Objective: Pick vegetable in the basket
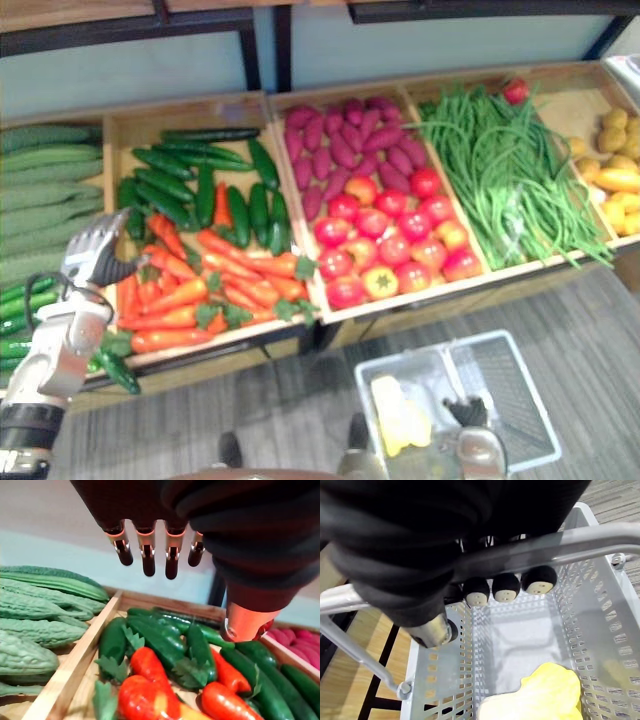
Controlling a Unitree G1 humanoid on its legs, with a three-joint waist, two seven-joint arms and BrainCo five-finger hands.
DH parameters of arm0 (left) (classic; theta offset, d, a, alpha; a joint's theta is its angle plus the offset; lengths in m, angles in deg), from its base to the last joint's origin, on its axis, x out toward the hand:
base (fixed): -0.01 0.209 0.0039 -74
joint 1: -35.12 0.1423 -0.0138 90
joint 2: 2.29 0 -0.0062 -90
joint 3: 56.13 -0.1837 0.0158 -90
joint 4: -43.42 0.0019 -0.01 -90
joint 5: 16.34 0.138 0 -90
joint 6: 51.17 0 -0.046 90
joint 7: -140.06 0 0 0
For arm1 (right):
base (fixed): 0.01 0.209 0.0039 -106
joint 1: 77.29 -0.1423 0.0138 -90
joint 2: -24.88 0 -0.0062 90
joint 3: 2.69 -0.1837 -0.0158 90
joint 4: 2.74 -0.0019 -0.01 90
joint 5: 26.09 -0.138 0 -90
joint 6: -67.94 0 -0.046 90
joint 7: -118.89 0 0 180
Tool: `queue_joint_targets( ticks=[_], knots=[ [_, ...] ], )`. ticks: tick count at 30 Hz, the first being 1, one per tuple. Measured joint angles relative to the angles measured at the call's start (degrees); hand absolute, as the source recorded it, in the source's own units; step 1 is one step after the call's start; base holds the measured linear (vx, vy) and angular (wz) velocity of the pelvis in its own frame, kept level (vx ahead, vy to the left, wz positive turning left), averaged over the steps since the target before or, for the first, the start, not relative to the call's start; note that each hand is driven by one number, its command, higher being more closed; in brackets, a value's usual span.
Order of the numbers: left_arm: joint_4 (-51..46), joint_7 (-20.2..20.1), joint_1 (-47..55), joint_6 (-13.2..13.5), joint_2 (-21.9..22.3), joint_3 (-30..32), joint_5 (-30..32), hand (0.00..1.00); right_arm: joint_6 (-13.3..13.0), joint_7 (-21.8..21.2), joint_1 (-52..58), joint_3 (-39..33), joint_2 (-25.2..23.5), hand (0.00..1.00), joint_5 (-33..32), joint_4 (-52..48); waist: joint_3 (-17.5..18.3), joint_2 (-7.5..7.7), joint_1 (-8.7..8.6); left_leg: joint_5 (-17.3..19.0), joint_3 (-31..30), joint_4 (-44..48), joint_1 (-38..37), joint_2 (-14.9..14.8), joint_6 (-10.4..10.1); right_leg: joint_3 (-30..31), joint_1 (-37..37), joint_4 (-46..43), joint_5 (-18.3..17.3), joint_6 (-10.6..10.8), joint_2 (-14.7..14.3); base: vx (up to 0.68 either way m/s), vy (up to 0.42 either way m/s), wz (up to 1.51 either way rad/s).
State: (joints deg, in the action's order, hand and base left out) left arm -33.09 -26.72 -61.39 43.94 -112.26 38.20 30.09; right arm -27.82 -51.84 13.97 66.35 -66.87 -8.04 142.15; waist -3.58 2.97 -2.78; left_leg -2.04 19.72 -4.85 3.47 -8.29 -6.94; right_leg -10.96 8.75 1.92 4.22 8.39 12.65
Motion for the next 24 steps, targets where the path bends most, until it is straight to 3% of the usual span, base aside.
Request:
queue_joint_targets(
  ticks=[2,16,24],
  knots=[
    [3.0,-0.6,-0.2,1.1,-2.8,-1.9,0.0,0.0,0.0,0.0,0.2,0.0,0.1,1.0,0.0,0.0,0.1,-0.1,-0.21,0.0,0.1,0.0,0.0,0.0,0.0,0.2,0.1,0.0,0.0,0.0,0.0,0.0,0.0,0.0],
    [9.6,-2.3,-4.8,5.9,-9.2,-11.2,2.1,0.0,-0.8,0.0,1.1,0.0,1.6,1.0,-0.5,-0.1,-0.1,-0.96,-0.27,0.2,1.6,0.1,2.2,0.3,0.0,2.0,3.1,1.1,1.4,-0.1,0.1,0.01,-0.005,-0.06],
    [12.8,-2.2,-6.6,5.9,-9.3,-13.4,2.1,0.0,-1.0,0.2,1.0,0.0,1.7,1.0,-0.6,-0.4,-1.1,-1.58,-0.03,1.3,2.0,2.4,3.6,0.4,0.1,2.8,4.1,1.1,1.9,-0.3,0.5,-0.01,-0.001,-0.02]
  ],
)
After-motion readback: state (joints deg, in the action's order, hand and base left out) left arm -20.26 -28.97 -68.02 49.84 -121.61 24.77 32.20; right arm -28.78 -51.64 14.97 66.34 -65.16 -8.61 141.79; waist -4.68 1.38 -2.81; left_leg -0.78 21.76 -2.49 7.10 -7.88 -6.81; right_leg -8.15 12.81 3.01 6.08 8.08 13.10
